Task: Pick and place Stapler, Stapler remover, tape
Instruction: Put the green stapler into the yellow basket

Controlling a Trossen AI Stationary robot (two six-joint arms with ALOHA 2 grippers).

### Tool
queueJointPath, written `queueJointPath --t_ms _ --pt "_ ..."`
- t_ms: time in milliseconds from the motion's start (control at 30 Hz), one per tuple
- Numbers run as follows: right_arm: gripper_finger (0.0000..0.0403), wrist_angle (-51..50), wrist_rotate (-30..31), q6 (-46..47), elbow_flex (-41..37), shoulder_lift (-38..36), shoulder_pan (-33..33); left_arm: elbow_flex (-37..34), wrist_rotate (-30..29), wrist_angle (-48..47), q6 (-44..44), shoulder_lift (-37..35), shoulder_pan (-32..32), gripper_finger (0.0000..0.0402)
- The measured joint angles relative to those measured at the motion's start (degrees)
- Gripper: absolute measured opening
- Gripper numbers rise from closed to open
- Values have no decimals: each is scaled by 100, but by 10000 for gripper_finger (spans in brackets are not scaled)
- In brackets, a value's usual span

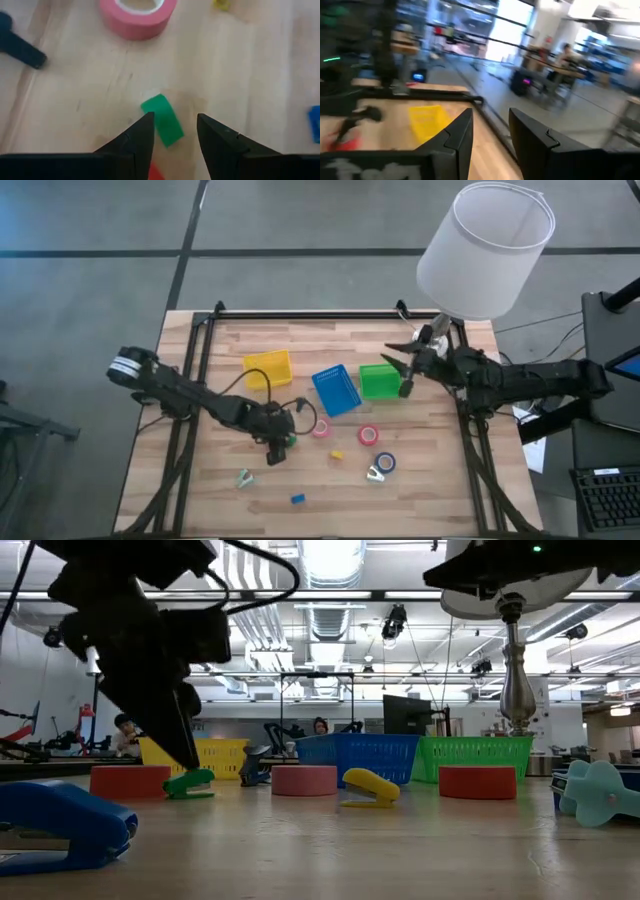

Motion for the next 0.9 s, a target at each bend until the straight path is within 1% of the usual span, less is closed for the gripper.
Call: queueJointPath --t_ms 100,133,267,333,667,767,900 --pt "125 -10 548 157 196 309 -4 21 -125 15 -175 121 1 152" --pt "124 7 618 159 266 412 -4 17 -189 14 -280 145 5 152" --pt "119 12 596 127 417 710 2 6 -290 30 -516 227 -3 152" --pt "117 -23 598 133 439 816 2 6 -430 69 -651 261 -1 151" --pt "117 -16 597 386 452 1047 2 6 -597 223 -585 534 25 150" --pt "113 5 597 330 452 1067 2 19 -642 227 -486 620 41 134" --pt "108 6 596 328 452 1069 2 15 -874 220 -202 599 56 87"
